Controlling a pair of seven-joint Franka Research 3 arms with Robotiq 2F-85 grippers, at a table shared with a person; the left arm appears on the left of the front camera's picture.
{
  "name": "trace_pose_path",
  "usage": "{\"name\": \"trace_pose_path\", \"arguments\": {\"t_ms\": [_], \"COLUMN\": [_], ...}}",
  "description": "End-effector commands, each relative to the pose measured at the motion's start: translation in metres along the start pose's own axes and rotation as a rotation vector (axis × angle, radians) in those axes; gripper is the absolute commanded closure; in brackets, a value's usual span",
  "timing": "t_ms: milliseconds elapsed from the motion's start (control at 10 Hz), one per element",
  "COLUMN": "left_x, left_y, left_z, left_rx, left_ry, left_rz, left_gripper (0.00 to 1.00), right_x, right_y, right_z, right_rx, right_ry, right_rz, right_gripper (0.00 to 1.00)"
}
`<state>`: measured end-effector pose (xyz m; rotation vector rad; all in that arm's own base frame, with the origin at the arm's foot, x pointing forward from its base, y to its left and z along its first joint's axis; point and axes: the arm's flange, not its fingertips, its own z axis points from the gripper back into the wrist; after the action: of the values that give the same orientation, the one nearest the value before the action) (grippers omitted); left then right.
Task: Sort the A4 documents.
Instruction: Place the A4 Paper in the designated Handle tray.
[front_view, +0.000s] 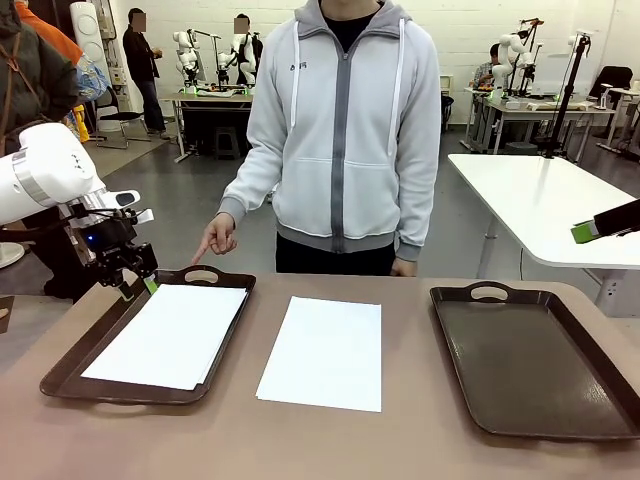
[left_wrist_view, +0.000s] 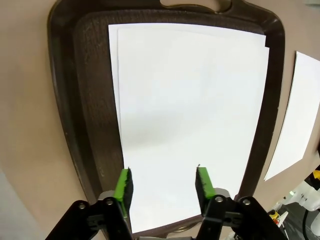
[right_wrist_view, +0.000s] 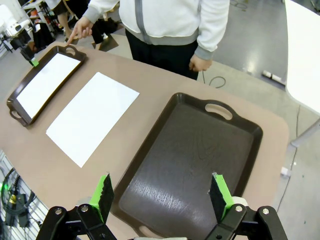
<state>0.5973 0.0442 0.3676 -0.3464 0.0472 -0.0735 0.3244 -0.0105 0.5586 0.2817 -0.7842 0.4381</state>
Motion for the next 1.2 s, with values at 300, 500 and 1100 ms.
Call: {"name": "trace_pose_path", "arguments": {"t_ms": [300,500,1100], "left_x": [-0.008,-0.002,-0.002], "left_y": [-0.007,-0.002,-0.002], "left_z": [0.01,0.011,0.011], "left_rx": [-0.044,-0.007,-0.007], "left_ry": [-0.036,-0.027,-0.027], "left_rz": [0.08,0.022,0.022], "left_gripper": [0.0,0.0,0.0], "right_x": [0.0,0.0,0.0], "right_y": [0.0,0.0,0.0], "right_z": [-0.001,-0.001,-0.001], "right_rx": [0.019,0.019,0.019], "right_ry": [-0.004,-0.004,-0.004], "right_rz": [-0.002,-0.002,-0.002], "right_gripper": [0.0,0.0,0.0]}}
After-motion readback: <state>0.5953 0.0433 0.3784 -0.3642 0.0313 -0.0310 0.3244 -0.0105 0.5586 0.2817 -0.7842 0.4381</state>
